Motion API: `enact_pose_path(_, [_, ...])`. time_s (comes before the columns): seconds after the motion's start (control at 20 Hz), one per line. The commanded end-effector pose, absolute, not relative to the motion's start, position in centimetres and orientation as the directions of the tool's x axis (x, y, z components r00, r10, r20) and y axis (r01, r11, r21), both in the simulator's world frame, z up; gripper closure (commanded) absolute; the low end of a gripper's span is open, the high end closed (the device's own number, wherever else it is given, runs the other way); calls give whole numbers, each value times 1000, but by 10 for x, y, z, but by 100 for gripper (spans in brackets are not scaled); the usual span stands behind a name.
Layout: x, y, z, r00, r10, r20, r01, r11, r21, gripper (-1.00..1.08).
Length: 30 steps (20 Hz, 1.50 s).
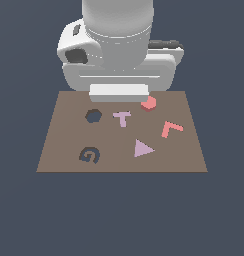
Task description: Insert a designated object into the corresponding slot on a board.
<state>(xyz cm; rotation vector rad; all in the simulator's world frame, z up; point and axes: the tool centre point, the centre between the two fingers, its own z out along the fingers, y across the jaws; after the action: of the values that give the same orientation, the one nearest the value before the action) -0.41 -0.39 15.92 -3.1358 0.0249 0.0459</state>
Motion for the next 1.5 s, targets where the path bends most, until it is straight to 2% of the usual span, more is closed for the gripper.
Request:
enact_pose_path(0.0, [-4,-4,159,999,-16,-29,-16,-1000,-5,-92])
enact_pose_path(0.65, [-17,0,149,991,-128,-27,-128,-992,-3,-92])
enact_pose_path(1.1, [-38,12,130,946,-324,-22,-324,-946,0,-92])
enact_pose_path(1.45, [-57,29,109,853,-521,-16,-521,-854,2,-92])
